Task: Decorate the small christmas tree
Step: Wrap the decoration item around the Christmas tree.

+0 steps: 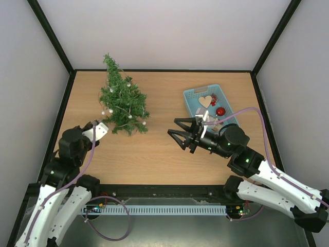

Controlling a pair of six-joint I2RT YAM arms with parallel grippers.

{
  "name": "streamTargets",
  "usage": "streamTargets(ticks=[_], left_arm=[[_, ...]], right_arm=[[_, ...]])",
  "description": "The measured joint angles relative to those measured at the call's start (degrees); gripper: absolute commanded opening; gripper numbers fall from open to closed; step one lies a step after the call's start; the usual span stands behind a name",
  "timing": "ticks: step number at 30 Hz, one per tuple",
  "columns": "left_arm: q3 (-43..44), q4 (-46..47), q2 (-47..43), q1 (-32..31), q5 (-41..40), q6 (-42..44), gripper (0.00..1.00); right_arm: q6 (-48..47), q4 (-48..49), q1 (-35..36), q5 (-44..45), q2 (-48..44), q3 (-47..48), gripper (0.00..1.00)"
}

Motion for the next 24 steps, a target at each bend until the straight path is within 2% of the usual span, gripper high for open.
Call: streamTargets(ticks=[5, 8, 13, 24], left_arm=[[-3.78, 10.29, 5.35, 1.64, -1.55, 2.12, 0.02], [-5.31, 16.70, 8.35, 7.43, 1.07, 1.97, 0.02], [-5.27, 28.04, 12.44, 13.09, 4.61, -0.55, 0.02], [-4.57, 49.81, 17.68, 19.69, 13.14, -8.11, 0.02]], right_arm=[[-0.22, -0.50, 0.00, 0.35, -0.09, 0.61, 0.57], [-0.28, -0.85, 0.00, 0.94, -0.28, 0.74, 0.57], [-0.22, -1.05, 0.00, 1.11, -0.39, 0.74, 0.57], [-0.22, -1.25, 0.00, 1.95, -0.28, 0.74, 0.57]])
